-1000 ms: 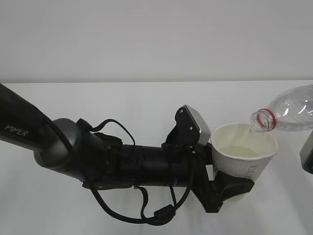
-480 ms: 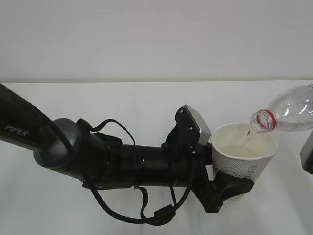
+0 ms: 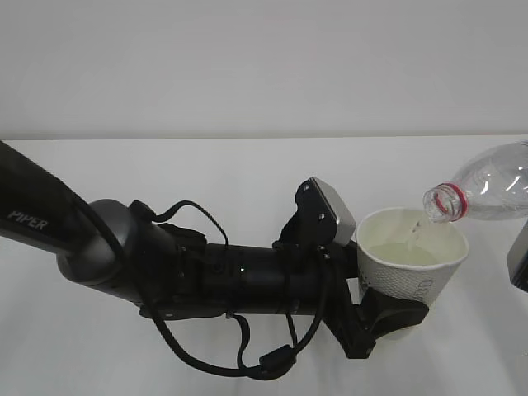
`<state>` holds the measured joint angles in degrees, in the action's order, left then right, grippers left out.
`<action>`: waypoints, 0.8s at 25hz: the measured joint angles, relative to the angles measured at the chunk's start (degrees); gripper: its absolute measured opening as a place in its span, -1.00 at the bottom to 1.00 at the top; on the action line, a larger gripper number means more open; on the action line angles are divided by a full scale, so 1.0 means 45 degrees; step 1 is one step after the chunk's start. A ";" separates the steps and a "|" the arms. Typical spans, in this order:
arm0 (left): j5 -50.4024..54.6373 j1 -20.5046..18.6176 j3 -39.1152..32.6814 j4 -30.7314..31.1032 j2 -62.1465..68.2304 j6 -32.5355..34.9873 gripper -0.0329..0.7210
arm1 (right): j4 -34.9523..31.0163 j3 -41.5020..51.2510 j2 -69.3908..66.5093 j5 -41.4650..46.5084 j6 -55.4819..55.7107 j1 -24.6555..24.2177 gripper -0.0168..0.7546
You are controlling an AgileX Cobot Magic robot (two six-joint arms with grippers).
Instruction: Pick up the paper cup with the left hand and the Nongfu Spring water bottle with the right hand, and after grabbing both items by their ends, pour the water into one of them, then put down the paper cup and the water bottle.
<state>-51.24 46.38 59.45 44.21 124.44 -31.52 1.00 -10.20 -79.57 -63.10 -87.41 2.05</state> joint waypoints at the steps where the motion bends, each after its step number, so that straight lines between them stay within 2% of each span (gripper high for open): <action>1: 0.0000 0.0000 0.0000 0.0000 0.0000 0.0000 0.48 | -0.0012 0.0000 0.0000 0.0000 0.0000 0.0000 0.09; 20: 0.0000 0.0000 0.0000 0.0006 0.0000 0.0000 0.47 | -0.0030 0.0000 0.0000 -0.0023 -0.0020 0.0000 0.09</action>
<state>-51.24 46.38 59.45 44.23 124.44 -31.52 0.87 -10.20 -79.57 -63.20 -87.50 2.05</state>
